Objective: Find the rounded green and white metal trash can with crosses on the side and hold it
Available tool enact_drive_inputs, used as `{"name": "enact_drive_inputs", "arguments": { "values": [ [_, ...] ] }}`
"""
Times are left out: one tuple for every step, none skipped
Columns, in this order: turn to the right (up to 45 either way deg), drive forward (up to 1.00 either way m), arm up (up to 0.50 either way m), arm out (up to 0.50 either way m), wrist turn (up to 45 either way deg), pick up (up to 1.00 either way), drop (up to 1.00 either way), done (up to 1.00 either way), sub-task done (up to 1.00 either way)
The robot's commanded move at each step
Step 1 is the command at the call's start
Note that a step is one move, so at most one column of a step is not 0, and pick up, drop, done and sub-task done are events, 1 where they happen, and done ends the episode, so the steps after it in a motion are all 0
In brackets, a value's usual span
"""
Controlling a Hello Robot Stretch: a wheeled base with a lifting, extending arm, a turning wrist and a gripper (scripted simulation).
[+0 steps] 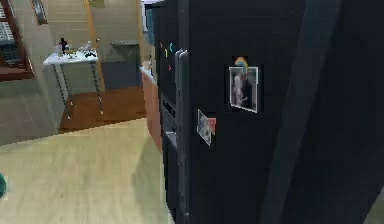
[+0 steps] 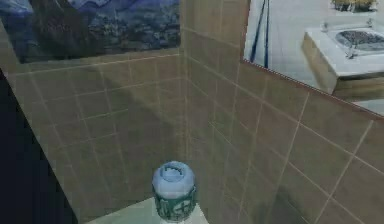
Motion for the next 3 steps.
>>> {"name": "enact_drive_inputs", "arguments": {
  "values": [
    [45.0,0.00,0.00,0.00,0.0,0.00,0.00,0.00,0.00],
    [45.0,0.00,0.00,0.00,0.0,0.00,0.00,0.00,0.00],
    [45.0,0.00,0.00,0.00,0.0,0.00,0.00,0.00,0.00]
  ]
}}
